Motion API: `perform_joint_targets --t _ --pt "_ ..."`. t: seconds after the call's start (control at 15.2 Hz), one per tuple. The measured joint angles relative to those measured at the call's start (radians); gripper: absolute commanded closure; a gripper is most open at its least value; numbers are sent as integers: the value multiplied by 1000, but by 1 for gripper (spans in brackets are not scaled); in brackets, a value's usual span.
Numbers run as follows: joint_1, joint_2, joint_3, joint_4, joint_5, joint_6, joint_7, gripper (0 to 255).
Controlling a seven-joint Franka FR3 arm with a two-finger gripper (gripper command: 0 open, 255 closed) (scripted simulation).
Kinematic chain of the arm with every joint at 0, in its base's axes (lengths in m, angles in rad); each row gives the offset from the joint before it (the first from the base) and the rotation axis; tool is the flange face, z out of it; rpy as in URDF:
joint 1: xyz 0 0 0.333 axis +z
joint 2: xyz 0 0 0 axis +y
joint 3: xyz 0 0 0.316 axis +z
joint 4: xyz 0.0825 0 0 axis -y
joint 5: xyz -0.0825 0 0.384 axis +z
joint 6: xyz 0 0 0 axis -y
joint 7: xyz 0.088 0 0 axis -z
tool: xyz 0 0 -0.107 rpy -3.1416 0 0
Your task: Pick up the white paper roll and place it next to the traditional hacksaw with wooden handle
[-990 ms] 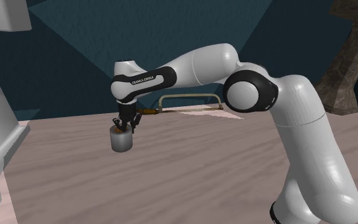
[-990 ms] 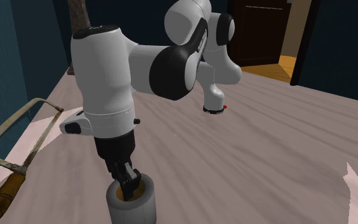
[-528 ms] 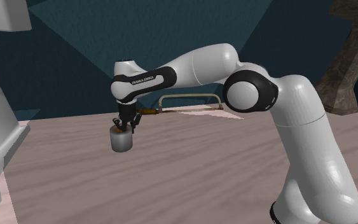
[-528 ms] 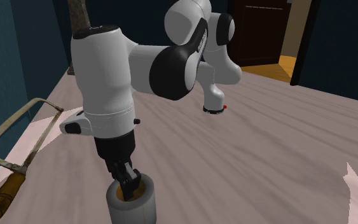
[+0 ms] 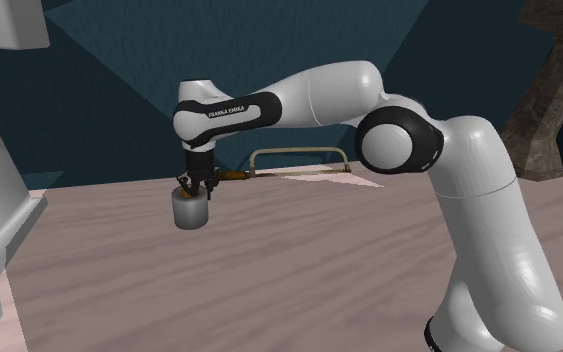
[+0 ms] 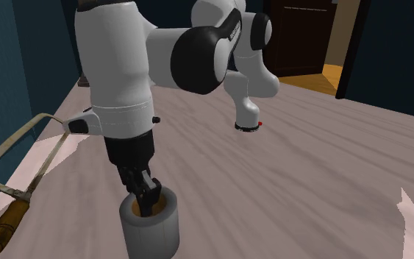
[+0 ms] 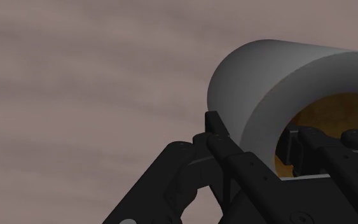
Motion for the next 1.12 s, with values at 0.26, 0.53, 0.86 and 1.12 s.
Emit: perform_joint_targets --t 0.26,0.53,0.86,1.12 --pt "1 -12 0 38 -1 -49 2 255" --pt "0 -12 -1 87 -1 -98 3 255" --pt "-1 -11 -1 155 -2 -166 5 255" --pt "-3 -5 -1 222 -2 -227 5 255"
